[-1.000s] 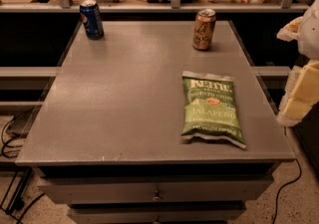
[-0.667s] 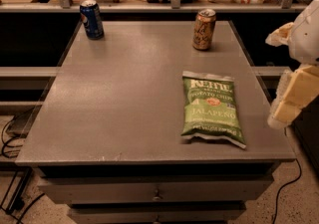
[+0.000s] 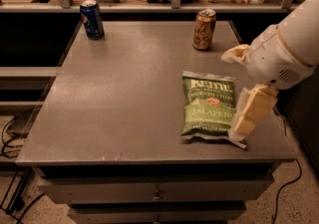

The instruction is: Move green jalapeno chip bag near pepsi can

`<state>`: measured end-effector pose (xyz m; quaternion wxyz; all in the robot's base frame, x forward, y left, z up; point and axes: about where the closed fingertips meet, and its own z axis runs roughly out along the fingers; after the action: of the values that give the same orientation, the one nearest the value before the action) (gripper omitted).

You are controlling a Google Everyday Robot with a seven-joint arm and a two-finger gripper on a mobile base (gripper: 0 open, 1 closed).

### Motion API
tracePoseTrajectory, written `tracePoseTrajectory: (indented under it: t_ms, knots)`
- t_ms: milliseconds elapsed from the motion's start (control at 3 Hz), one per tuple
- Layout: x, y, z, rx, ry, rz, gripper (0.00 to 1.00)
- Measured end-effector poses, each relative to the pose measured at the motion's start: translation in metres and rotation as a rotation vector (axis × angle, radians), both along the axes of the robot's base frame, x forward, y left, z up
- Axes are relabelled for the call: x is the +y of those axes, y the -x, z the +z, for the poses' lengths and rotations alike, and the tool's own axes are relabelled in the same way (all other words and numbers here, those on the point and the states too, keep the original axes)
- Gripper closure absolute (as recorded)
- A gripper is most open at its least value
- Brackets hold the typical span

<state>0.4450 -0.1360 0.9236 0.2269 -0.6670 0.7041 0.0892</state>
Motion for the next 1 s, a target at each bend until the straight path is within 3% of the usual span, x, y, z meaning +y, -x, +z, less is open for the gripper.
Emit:
tracePoseTrajectory:
  t_ms: [333, 1000]
  knots:
    - [0.018, -0.014, -0.026, 0.013, -0.007, 0.005, 0.0]
    - [0.006, -0.036, -0.075, 0.064, 0.068, -0.098, 0.0]
